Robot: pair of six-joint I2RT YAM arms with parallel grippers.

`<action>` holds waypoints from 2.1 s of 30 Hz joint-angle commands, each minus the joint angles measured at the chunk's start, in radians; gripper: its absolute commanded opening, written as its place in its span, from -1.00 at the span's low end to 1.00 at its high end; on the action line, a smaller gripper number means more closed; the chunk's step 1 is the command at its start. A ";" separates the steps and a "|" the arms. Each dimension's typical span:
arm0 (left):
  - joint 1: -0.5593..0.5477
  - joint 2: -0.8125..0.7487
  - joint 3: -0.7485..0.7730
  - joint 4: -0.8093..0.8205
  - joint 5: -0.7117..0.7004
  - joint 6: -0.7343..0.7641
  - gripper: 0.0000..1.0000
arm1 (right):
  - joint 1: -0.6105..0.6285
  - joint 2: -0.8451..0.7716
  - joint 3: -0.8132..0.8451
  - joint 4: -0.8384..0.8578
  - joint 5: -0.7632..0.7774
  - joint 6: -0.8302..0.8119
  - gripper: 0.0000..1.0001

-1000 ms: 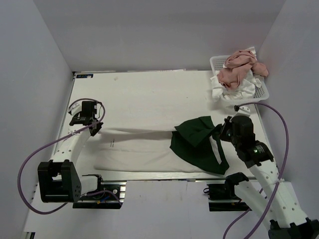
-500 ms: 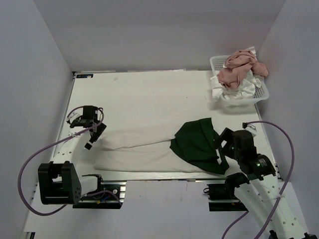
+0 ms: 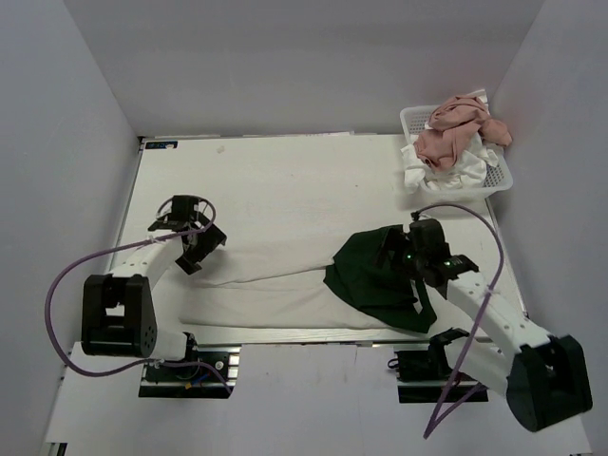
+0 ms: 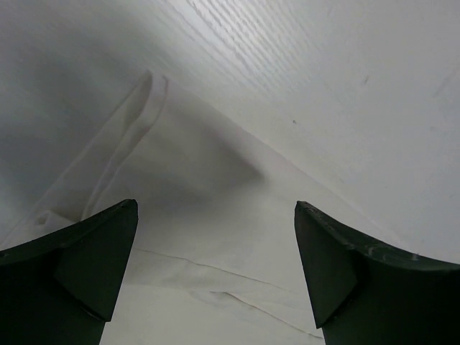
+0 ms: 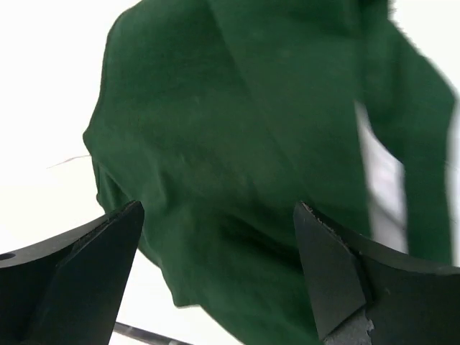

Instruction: Fold and stack the t-shirts

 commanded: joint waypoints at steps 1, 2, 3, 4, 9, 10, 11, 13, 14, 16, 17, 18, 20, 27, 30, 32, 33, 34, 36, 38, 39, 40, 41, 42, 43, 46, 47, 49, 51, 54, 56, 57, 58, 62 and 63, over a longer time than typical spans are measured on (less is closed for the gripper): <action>-0.033 0.036 -0.032 0.046 0.059 0.025 0.99 | 0.020 0.121 0.004 0.188 -0.086 -0.025 0.81; -0.042 0.051 -0.045 0.046 0.030 0.025 0.99 | 0.036 0.151 0.007 0.198 -0.084 -0.020 0.81; -0.042 0.078 -0.056 0.032 0.015 0.025 0.99 | 0.041 0.231 0.008 0.223 -0.081 -0.019 0.81; -0.051 0.088 -0.056 0.006 -0.001 0.025 0.99 | 0.044 0.261 0.007 0.250 -0.072 -0.014 0.81; -0.100 0.111 -0.102 -0.063 -0.058 -0.031 0.99 | 0.049 0.542 0.120 0.240 0.026 0.023 0.81; -0.111 0.100 -0.102 -0.075 -0.058 -0.048 0.99 | 0.050 0.574 0.158 0.266 0.025 0.029 0.81; -0.120 0.087 -0.117 -0.085 -0.058 -0.062 0.99 | 0.047 0.676 0.175 0.283 0.023 0.038 0.81; -0.143 0.073 -0.117 -0.123 -0.042 -0.074 0.99 | 0.041 0.756 0.298 0.286 0.086 0.063 0.81; -0.154 0.073 -0.117 -0.150 -0.032 -0.088 0.99 | 0.041 0.892 0.399 0.257 0.091 0.061 0.81; -0.182 0.048 -0.127 -0.172 -0.016 -0.097 0.99 | 0.043 1.032 0.630 0.214 0.098 0.041 0.81; -0.192 0.048 -0.127 -0.183 -0.016 -0.110 0.99 | 0.044 1.124 0.692 0.167 0.098 0.041 0.81; -0.202 0.048 -0.151 -0.195 -0.007 -0.119 0.99 | 0.041 1.163 0.747 0.153 0.097 0.038 0.81; -0.234 0.048 -0.163 -0.204 0.036 -0.134 0.99 | 0.029 1.308 0.979 0.101 0.066 0.032 0.81; -0.427 -0.039 -0.271 -0.178 0.129 -0.182 0.99 | 0.032 1.666 1.626 -0.002 -0.095 -0.134 0.81; -0.496 -0.039 -0.324 -0.091 0.180 -0.222 0.99 | 0.035 1.737 1.708 -0.007 -0.196 -0.100 0.81; -0.556 0.031 -0.325 -0.037 0.200 -0.249 0.99 | 0.032 1.752 1.707 -0.001 -0.234 -0.088 0.81; -0.579 0.055 -0.315 -0.026 0.200 -0.258 0.99 | 0.032 1.755 1.707 0.011 -0.244 -0.091 0.81; -0.608 0.110 -0.279 0.004 0.209 -0.259 0.99 | 0.034 1.754 1.707 0.017 -0.244 -0.091 0.81; -0.704 0.167 -0.225 0.027 0.209 -0.272 0.99 | 0.035 1.757 1.713 0.037 -0.244 -0.078 0.81; -0.763 0.227 -0.147 0.052 0.235 -0.272 0.99 | 0.032 1.769 1.736 0.070 -0.241 -0.057 0.81; -0.825 0.272 -0.127 0.052 0.235 -0.291 0.99 | 0.029 1.786 1.751 0.068 -0.241 -0.054 0.81; -0.855 0.283 -0.115 0.052 0.251 -0.291 0.99 | 0.027 1.792 1.789 0.060 -0.227 -0.051 0.81; -0.881 0.283 -0.104 0.073 0.251 -0.301 0.99 | 0.023 1.801 1.795 0.062 -0.225 -0.045 0.81; -0.928 0.283 -0.104 0.073 0.251 -0.314 0.99 | 0.023 1.800 1.799 0.071 -0.224 -0.045 0.81; -0.950 0.283 -0.093 0.087 0.251 -0.314 0.99 | 0.024 1.801 1.808 0.080 -0.202 -0.042 0.81; -1.045 0.283 -0.043 0.106 0.225 -0.328 0.99 | 0.043 1.795 1.815 0.088 -0.190 -0.069 0.81; -1.068 0.310 -0.021 0.106 0.216 -0.328 0.99 | 0.041 1.789 1.811 0.094 -0.213 -0.087 0.81; -1.134 0.342 0.063 0.095 0.183 -0.299 0.99 | 0.043 1.785 1.818 0.048 -0.228 -0.106 0.81; -1.195 0.399 0.175 0.070 0.157 -0.228 0.99 | 0.041 1.742 1.806 0.011 -0.233 -0.139 0.81; -1.245 0.477 0.332 -0.046 0.072 -0.188 0.99 | 0.043 1.626 1.779 -0.047 -0.228 -0.212 0.81; -1.254 0.487 0.367 -0.088 0.016 -0.177 0.99 | 0.044 1.547 1.751 -0.080 -0.219 -0.285 0.81; -1.263 0.487 0.367 -0.115 -0.001 -0.177 0.99 | 0.044 1.498 1.739 -0.088 -0.210 -0.311 0.81; -1.263 0.452 0.367 -0.115 -0.017 -0.177 0.99 | 0.040 1.458 1.708 -0.099 -0.208 -0.330 0.81; -1.263 0.276 0.259 -0.149 -0.114 -0.241 0.99 | 0.026 1.263 1.546 -0.084 -0.134 -0.339 0.81; -1.263 0.234 0.239 -0.192 -0.137 -0.258 0.99 | 0.027 1.167 1.485 -0.084 -0.120 -0.348 0.81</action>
